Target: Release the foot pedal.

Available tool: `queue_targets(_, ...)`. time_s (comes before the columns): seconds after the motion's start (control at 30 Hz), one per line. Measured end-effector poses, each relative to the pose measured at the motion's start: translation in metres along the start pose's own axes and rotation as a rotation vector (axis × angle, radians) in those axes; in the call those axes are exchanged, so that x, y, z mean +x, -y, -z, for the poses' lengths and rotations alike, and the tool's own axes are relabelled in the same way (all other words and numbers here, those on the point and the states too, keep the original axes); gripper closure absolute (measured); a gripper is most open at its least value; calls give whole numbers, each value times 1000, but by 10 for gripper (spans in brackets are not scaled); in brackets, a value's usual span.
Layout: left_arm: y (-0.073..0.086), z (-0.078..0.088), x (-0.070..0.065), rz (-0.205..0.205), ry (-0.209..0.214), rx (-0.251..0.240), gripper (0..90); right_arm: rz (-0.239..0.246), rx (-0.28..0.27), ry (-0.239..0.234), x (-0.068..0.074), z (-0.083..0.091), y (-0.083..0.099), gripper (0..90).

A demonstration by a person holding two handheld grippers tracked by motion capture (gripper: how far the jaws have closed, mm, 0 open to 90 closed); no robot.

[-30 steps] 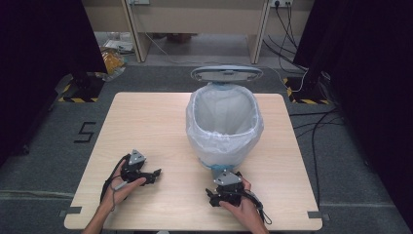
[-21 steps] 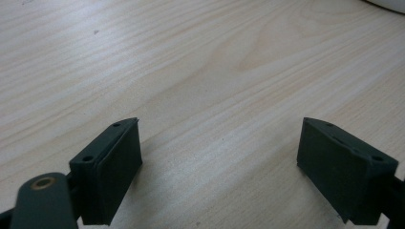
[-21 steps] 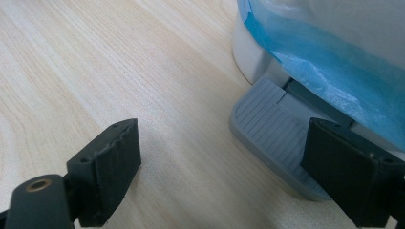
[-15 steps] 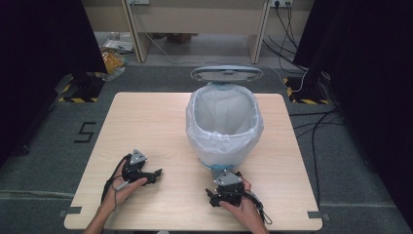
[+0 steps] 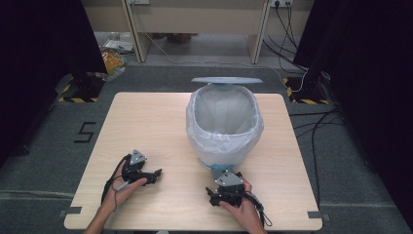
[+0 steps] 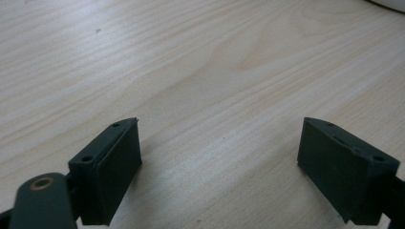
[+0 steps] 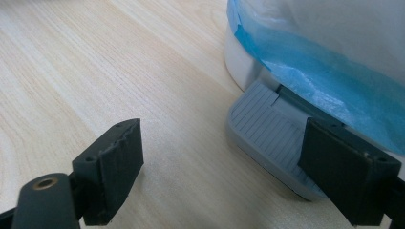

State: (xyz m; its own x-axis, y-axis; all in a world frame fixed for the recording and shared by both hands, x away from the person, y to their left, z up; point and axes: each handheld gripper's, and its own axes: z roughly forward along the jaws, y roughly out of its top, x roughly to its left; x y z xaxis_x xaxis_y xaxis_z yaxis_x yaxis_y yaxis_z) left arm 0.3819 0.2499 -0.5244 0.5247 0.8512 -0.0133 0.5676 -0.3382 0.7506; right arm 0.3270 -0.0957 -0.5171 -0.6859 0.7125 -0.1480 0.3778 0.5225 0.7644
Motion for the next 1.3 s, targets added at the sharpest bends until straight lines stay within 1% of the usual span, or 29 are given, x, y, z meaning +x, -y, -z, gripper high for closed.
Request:
queue_targets(0.13,0,0,0,0,0,3,140,-20,-14,4,0,0,0,166)
queue_targets(0.2,0,0,0,2,1,1,141,-22,-18,1,-1,1,1,166)
queue_targets(0.27,0,0,0,2,1,2,141,-35,-19,-6,-1,2,1,166)
queue_targets(0.43,0,0,0,2,2,1,141,-60,-30,-9,-3,6,3,164)
queue_targets(0.47,0,0,0,2,2,1,141,-72,-34,-11,-4,7,4,163)
queue_targets(0.53,0,0,0,2,2,0,141,-79,-42,-15,-5,10,4,162)
queue_targets(0.63,0,0,0,2,2,0,141,-90,-80,-12,-7,17,5,160)
queue_targets(0.67,0,0,0,3,3,-1,141,-111,-89,-16,-8,21,5,160)
queue_targets(0.7,0,0,0,4,4,-1,141,-116,-82,-22,-10,23,5,160)
queue_targets(0.73,0,0,1,4,5,0,142,-132,-76,-36,-11,26,6,159)
queue_targets(0.8,0,0,1,6,8,-1,142,-140,-70,-37,-15,29,8,160)
queue_targets(0.97,0,0,1,5,6,0,142,-173,-80,-8,-29,42,14,160)
queue_targets(1.17,0,0,0,5,6,0,142,-186,-87,27,-43,59,20,161)
queue_targets(1.2,0,0,0,5,6,0,142,-194,-88,30,-44,62,20,162)
queue_targets(1.3,0,0,1,5,6,0,142,-203,-96,58,-51,71,24,165)
